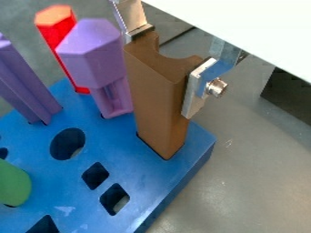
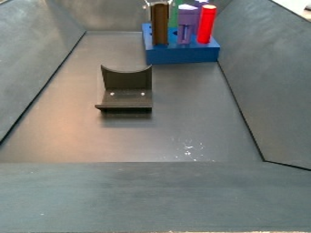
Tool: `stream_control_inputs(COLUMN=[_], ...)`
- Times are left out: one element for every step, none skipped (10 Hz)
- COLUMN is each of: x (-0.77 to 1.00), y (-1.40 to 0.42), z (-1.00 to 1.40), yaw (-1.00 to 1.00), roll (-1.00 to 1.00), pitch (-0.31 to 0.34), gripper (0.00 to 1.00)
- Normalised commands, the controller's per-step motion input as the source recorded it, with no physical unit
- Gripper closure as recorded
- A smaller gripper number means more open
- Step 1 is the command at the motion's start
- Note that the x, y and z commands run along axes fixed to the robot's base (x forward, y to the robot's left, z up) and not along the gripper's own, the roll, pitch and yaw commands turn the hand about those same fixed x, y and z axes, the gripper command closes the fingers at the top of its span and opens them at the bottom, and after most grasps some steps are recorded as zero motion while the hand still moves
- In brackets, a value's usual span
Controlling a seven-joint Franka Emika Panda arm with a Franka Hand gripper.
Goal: Pick up the arch object. Move up. Place the arch object on the fixture. Regrasp the arch object. Move to above the board. Insert the arch object.
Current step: Insert the arch object.
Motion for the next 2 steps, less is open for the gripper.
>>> stream_control_inputs(x=[-0.07,0.00], y=[-0.07,0.00], z=[-0.56,0.00], yaw=[0.00,0.00], roll=[0.15,0.00], pitch=[-0.214,0.000], gripper=[1.00,1.00])
